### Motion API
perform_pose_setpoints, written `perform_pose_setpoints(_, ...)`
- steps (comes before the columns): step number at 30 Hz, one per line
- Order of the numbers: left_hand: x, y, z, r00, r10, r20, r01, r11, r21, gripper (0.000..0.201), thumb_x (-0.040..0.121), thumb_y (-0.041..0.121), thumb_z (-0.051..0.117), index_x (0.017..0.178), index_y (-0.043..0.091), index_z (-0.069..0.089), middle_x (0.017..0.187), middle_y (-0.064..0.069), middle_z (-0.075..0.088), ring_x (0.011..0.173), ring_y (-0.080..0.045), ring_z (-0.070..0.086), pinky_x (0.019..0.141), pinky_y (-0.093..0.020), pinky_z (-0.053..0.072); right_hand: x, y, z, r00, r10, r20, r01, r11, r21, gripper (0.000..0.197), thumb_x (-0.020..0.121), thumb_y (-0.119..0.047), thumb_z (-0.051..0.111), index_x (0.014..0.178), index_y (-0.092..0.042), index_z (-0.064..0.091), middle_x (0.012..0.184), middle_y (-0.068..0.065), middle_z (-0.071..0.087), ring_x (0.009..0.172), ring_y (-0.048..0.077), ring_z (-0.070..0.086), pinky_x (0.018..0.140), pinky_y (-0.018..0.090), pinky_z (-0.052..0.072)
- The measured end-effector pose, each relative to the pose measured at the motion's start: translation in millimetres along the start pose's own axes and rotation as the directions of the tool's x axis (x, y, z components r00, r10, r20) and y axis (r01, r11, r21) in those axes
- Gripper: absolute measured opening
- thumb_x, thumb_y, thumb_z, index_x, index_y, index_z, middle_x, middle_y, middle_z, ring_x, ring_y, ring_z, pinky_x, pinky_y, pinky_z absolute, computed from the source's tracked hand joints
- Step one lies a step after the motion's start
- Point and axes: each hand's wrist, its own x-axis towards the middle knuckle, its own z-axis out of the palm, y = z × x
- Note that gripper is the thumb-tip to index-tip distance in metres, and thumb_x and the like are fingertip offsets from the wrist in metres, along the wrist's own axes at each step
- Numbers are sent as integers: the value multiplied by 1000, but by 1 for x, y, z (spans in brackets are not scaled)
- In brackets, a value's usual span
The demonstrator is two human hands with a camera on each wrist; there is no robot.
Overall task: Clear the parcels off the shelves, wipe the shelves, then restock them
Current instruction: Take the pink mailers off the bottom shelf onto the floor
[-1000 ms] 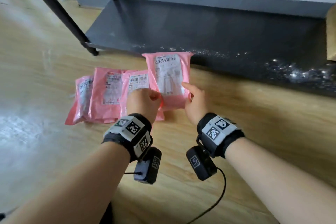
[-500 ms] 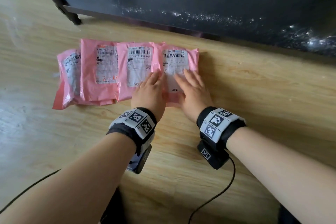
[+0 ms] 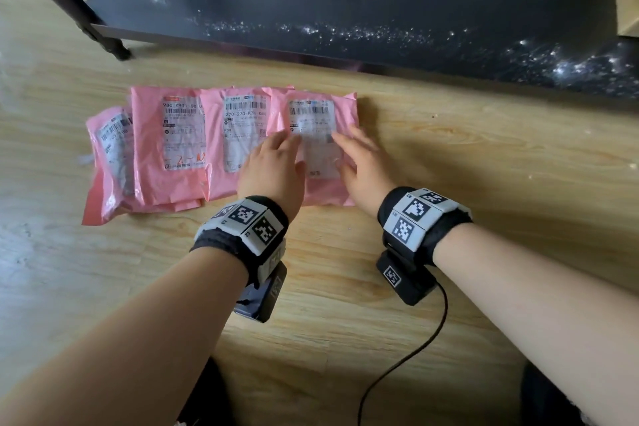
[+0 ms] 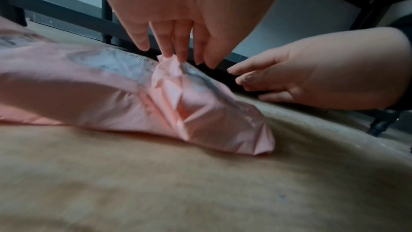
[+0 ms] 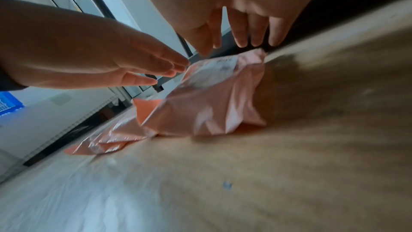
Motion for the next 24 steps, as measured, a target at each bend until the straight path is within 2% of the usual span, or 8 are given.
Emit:
perform_pose_setpoints(4, 16, 33, -12, 997, 66, -43, -67, 998, -12, 46, 97, 20, 43, 142, 16, 38, 148, -3, 36, 133, -23, 38, 110, -42, 34, 1, 8, -48, 980, 20, -200, -23, 1000, -10, 45, 98, -18, 45, 142, -19, 38, 151, 2, 32, 139, 16, 27, 111, 27, 24)
perform_pose_setpoints(9, 44, 110, -23, 977, 209, -39, -211, 976, -54, 45, 97, 19, 40, 142, 15, 38, 148, -4, 37, 132, -24, 38, 110, -37, 33, 5, 43, -123, 914, 104, -393, -60, 991, 122, 48, 97, -18, 46, 144, -19, 36, 151, 4, 32, 141, 14, 24, 113, 24, 20)
perform_pose_setpoints(11, 57, 149, -24, 960, 277, -41, -279, 959, -55, 46, 97, 22, 42, 143, 16, 36, 148, -3, 36, 132, -24, 38, 108, -35, 33, 4, 66, -162, 857, 151, -493, -82, 984, 159, 49, 96, -20, 47, 143, -21, 36, 151, 3, 32, 140, 14, 26, 113, 24, 23)
perform_pose_setpoints(15, 89, 234, -18, 923, 384, -15, -384, 920, -81, 50, 97, 26, 44, 145, 18, 32, 150, 1, 32, 136, -21, 33, 109, -36, 33, 1, 125, -244, 700, 257, -666, -157, 966, 207, 49, 95, -21, 51, 142, -21, 36, 146, 3, 36, 136, 17, 34, 111, 27, 30)
perform_pose_setpoints(17, 109, 278, -12, 904, 428, 9, -425, 900, -99, 53, 97, 28, 44, 146, 18, 28, 152, 0, 28, 138, -20, 28, 112, -36, 30, 3, 157, -283, 647, 298, -702, -244, 953, 180, 52, 94, -25, 51, 143, -23, 34, 148, 4, 33, 136, 21, 31, 110, 31, 31)
perform_pose_setpoints(19, 129, 321, -6, 891, 453, 32, -446, 887, -121, 56, 97, 30, 44, 148, 16, 25, 154, -2, 25, 141, -20, 24, 113, -33, 26, 7, 185, -315, 638, 356, -683, -350, 924, 155, 57, 93, -32, 52, 145, -28, 29, 154, 8, 21, 141, 26, 22, 113, 39, 29)
perform_pose_setpoints(21, 147, 360, 0, 881, 470, 62, -459, 878, -135, 59, 97, 31, 43, 149, 14, 21, 155, -4, 22, 143, -19, 21, 115, -30, 21, 15, 208, -339, 643, 410, -647, -406, 899, 166, 62, 92, -37, 53, 147, -31, 24, 157, 10, 10, 144, 28, 13, 115, 41, 22)
perform_pose_setpoints(24, 168, 408, 8, 871, 482, 98, -456, 866, -203, 58, 99, 28, 42, 149, 11, 19, 153, -7, 28, 139, -20, 29, 111, -28, 25, 35, 237, -364, 618, 503, -604, -403, 862, 306, 71, 90, -41, 55, 149, -27, 19, 155, 13, 15, 142, 30, 20, 114, 41, 23)
